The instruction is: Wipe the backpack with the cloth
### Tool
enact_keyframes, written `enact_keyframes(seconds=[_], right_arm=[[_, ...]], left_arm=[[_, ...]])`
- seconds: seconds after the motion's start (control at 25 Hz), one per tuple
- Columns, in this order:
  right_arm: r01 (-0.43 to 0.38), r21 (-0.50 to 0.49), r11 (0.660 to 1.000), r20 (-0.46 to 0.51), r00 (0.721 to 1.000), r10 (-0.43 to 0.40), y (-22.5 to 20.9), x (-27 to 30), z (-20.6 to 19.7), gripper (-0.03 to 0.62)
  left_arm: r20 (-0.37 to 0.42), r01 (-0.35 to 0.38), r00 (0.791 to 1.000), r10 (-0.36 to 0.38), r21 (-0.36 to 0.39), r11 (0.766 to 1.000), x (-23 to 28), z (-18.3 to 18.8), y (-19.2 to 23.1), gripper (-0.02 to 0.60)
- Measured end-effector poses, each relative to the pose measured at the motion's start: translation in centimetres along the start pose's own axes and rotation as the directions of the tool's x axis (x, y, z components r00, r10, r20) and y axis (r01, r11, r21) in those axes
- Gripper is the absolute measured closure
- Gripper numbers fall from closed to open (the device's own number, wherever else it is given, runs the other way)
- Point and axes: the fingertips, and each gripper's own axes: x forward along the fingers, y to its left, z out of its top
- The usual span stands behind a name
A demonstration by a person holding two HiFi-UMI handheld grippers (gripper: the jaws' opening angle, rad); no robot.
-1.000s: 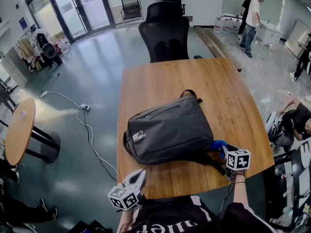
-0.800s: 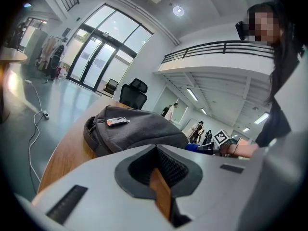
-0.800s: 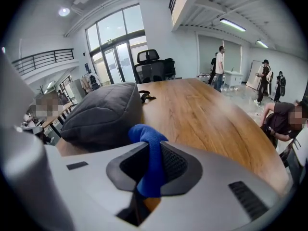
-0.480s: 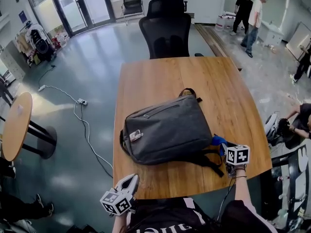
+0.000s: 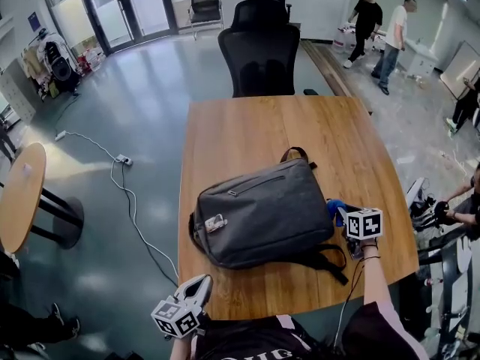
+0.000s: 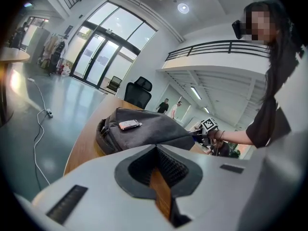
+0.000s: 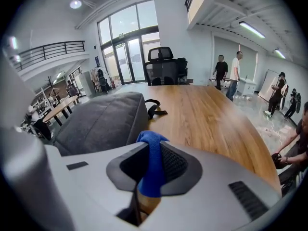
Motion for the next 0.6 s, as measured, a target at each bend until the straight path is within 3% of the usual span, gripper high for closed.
enact_keyframes(seconds=[0.6], right_arm=[[0.035, -0.085, 0.996, -0.007, 0.999, -0.036, 0.6, 6.3, 11.2, 0.531]], left_arm=[[-0.098, 0.169, 0.982, -0.162, 0.066, 0.983, 3.2, 3.3, 1.1, 0.581]])
